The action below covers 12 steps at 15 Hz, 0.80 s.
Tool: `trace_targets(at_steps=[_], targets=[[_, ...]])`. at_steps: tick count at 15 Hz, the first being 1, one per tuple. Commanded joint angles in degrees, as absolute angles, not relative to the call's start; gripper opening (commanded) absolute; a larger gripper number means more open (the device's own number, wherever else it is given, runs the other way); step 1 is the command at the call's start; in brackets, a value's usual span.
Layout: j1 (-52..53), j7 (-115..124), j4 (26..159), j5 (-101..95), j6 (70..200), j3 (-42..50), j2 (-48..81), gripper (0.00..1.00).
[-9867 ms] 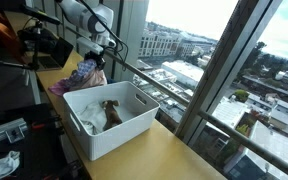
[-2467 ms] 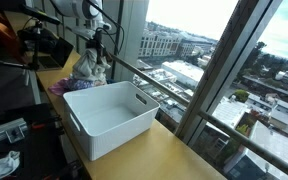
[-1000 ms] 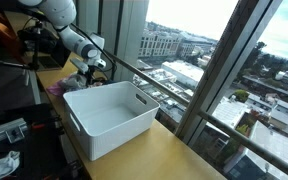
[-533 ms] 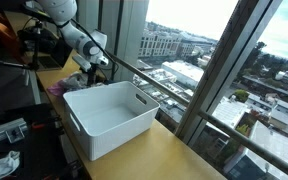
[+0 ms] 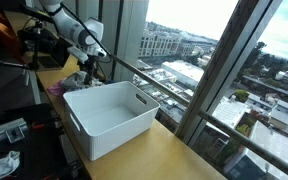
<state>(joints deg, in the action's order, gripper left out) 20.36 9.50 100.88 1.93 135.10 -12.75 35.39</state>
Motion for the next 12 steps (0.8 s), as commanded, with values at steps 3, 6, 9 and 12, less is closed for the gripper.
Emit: trace_targets(at_steps=[3,6,9,12], targets=[[20.4,9.3,107.9,0.6,135.9,-11.9,26.2,1.00],[20.7,9.7,109.5,-0.9,135.4,-11.8,22.6,1.00],[20.7,10.1,110.7,-2.8,135.3,-11.8,19.9,1.00],[20.3,9.9,111.9,-4.2,135.2,-12.0,17.8,1.00]])
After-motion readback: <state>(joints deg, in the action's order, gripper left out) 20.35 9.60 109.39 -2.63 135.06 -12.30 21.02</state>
